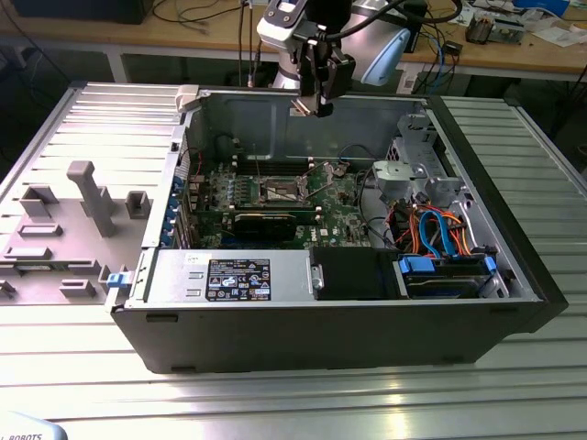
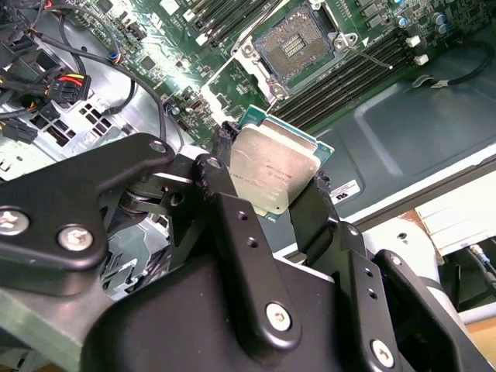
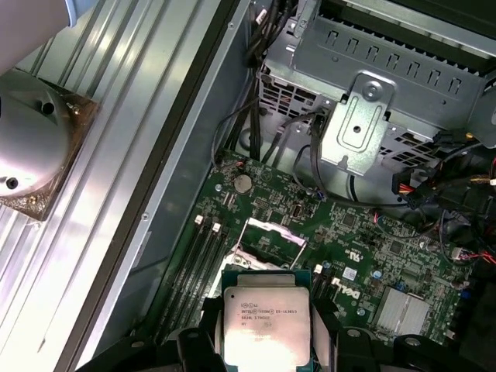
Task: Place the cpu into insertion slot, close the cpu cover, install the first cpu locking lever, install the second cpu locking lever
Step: 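Place the cpu into insertion slot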
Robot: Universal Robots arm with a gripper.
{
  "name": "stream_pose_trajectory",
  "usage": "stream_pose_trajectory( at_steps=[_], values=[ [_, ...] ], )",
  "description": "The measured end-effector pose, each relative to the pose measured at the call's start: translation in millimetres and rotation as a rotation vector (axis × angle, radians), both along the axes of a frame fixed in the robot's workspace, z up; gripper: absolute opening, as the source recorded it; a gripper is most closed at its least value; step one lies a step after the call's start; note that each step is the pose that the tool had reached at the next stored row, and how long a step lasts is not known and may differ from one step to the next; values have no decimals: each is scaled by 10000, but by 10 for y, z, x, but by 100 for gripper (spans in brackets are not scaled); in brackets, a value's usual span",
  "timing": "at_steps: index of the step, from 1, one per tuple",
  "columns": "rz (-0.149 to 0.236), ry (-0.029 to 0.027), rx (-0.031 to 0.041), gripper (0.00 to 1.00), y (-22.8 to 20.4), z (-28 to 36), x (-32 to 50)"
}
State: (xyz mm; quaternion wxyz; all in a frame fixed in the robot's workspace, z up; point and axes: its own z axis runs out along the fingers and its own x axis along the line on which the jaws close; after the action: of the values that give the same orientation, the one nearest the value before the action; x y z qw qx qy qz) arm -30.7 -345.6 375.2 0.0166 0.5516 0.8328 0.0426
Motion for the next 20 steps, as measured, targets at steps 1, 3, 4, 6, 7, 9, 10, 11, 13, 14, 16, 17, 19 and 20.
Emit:
stream_pose_trajectory(
  at_steps=[1,3,4,6,7,9,10,11,13,14,16,17,19,20],
  values=[
    [0,0,0,54,0,0,0],
    [-2,0,0,54,0,0,0],
    [-5,0,0,54,0,0,0],
    [-28,0,0,54,0,0,0],
    [-49,0,0,54,0,0,0],
    [-147,0,0,54,0,0,0],
    [-206,0,0,54,0,0,0],
    [-256,0,-1,54,0,0,0],
    [-411,0,0,54,0,0,0],
    [-457,0,0,54,0,0,0],
    [-624,0,0,54,0,-1,0],
    [-681,0,0,54,0,-1,0],
    [-800,0,0,54,0,-1,0],
    [-870,0,0,54,0,-1,0]
  ],
)
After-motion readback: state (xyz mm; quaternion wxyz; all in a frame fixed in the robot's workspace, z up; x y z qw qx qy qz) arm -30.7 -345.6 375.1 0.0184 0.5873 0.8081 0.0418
